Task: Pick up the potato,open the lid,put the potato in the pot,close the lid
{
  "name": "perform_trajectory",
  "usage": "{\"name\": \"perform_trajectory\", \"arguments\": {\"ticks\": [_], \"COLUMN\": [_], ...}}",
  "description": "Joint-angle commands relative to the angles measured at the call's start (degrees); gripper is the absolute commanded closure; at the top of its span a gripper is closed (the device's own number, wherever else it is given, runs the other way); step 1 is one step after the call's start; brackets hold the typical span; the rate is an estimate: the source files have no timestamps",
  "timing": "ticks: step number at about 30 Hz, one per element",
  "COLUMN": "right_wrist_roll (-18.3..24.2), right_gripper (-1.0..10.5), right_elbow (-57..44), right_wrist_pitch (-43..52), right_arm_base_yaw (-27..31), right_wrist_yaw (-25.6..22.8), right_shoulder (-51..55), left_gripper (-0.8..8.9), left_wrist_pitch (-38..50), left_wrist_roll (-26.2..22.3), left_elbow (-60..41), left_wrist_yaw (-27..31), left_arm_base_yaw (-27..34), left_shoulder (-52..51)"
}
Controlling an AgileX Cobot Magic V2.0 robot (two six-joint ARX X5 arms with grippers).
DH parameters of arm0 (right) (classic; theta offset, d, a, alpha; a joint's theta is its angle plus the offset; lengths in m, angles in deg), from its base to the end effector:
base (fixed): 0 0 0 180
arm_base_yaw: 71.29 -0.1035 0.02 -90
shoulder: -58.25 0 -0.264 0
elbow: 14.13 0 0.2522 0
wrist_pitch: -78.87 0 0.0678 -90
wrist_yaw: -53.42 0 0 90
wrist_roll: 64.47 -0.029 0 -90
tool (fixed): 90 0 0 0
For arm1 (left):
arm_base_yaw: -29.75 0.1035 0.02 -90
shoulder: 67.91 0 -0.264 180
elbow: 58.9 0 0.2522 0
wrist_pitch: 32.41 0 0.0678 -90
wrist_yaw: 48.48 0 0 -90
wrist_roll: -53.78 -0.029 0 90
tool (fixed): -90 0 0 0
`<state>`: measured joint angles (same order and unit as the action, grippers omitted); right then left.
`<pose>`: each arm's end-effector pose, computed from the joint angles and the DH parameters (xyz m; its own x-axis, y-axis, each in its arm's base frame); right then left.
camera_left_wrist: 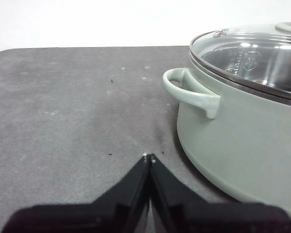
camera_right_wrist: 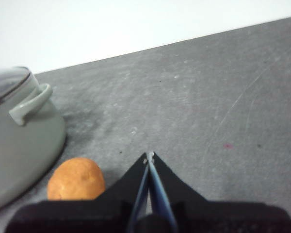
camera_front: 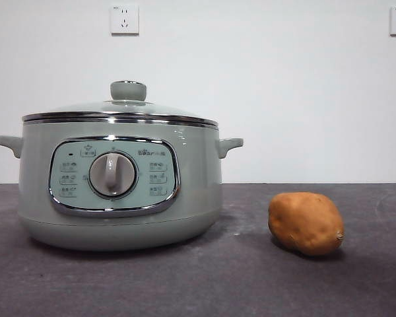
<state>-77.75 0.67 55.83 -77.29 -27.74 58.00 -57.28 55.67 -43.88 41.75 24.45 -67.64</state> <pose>0.0945 0.0144 0.1538 0.9559 0.2550 -0.1459 -0.2139 0.9445 0.2493 0.0948 -0.0087 0.1519 0.9806 -0.0869 -0.1757 0.0826 0.9961 -0.0318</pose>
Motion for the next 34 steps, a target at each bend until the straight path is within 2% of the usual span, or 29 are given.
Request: {"name": "perform_trajectory", "arguments": {"ticks": [1, 5, 11, 16, 22, 26, 28, 34], "right_wrist_roll": [-6.21, -9.25, -9.40, -9.33, -8.98, -5.95, -4.00, 1.01], "right_gripper": [9.5, 9.5, 9.6, 9.6, 9.6, 9.6, 9.6, 9.5], "right_elbow": [-0.70, -0.66, 0.39, 3.82, 11.30, 18.14, 22.05, 33.51], "right_wrist_pitch": [-0.15, -0.17, -0.26, -0.39, -1.66, -4.13, -5.40, -11.06], "right_arm_base_yaw": [-0.07, -0.07, -0.07, -0.07, -0.07, -0.07, -0.07, -0.07], "right_wrist_yaw": [0.07, 0.28, 1.77, 1.73, 1.75, 1.99, 3.89, 10.45], "right_shoulder": [0.13, 0.13, -0.20, -3.37, -12.24, -19.69, -23.61, -34.42], "left_gripper": [8.17, 8.17, 8.17, 8.21, 8.21, 8.21, 8.21, 8.21], "left_wrist_pitch": [0.17, 0.17, 0.39, -0.11, -3.67, -6.47, -7.96, -12.15], "left_wrist_roll": [-0.20, 3.89, 11.69, 13.59, 13.57, 13.55, 13.40, 12.87], "left_elbow": [-0.87, -0.87, -0.81, 1.09, 8.68, 14.62, 17.79, 26.84], "left_wrist_yaw": [-0.50, -1.09, -2.60, -5.27, -5.11, -5.22, -5.95, -12.96], "left_arm_base_yaw": [0.15, 0.13, 0.13, 0.13, 0.13, 0.13, 0.13, 0.13], "left_shoulder": [-0.17, -0.17, -0.17, -0.17, 0.37, 3.34, 5.86, 15.72]}}
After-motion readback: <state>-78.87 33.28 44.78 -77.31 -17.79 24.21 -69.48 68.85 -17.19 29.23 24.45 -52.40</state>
